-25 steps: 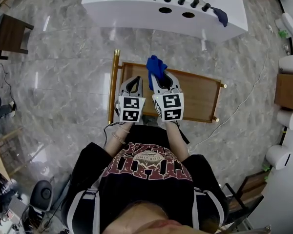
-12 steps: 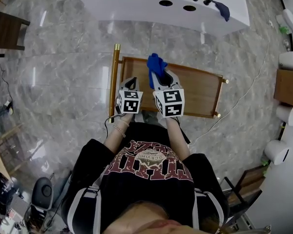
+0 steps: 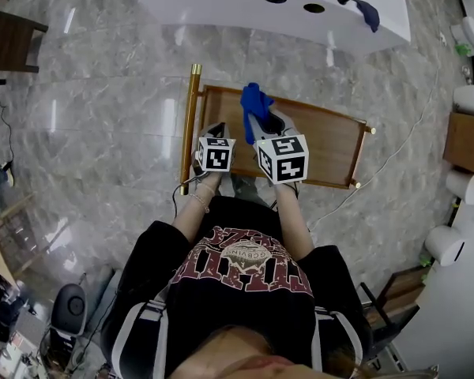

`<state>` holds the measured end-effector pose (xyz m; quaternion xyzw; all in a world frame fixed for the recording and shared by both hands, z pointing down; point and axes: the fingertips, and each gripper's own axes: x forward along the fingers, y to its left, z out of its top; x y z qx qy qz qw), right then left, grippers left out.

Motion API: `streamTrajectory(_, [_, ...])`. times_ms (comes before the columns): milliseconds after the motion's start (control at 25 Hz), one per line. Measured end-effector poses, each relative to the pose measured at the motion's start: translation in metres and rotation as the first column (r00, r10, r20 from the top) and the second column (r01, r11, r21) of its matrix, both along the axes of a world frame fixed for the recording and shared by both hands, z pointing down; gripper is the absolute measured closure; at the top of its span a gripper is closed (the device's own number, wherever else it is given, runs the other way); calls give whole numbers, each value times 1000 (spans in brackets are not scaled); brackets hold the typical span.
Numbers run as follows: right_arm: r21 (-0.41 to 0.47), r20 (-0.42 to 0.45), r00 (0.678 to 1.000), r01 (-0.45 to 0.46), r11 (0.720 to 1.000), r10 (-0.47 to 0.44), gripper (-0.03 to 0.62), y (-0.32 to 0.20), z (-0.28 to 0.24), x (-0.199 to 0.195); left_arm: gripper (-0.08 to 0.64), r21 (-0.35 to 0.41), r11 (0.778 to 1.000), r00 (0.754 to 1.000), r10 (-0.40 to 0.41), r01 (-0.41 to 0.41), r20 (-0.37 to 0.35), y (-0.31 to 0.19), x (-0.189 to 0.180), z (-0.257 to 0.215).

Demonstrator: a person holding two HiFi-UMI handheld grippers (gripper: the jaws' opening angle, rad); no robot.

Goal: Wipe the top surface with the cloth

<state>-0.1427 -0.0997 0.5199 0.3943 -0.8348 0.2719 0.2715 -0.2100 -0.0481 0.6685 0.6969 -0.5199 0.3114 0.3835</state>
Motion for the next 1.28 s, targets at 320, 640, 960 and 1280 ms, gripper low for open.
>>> streamTrajectory(320, [-4, -29, 989, 144, 990, -144, 500, 14, -32, 4, 511, -88, 996, 1000, 15, -14, 8, 14, -9, 31])
streamTrajectory(640, [21, -34, 997, 72, 997, -72, 500, -14, -2, -12, 511, -119, 993, 1000, 17, -14, 24, 20, -12, 44])
streamTrajectory(960, [-76, -42, 994, 97, 992, -100, 500, -15, 84, -69, 511, -154, 987, 999, -44, 43, -6, 21, -22, 53])
streamTrajectory(1280, [-151, -26, 993, 111, 982, -116, 500, -23, 136, -92, 511, -185, 980, 997, -75, 70, -23, 29, -19, 67])
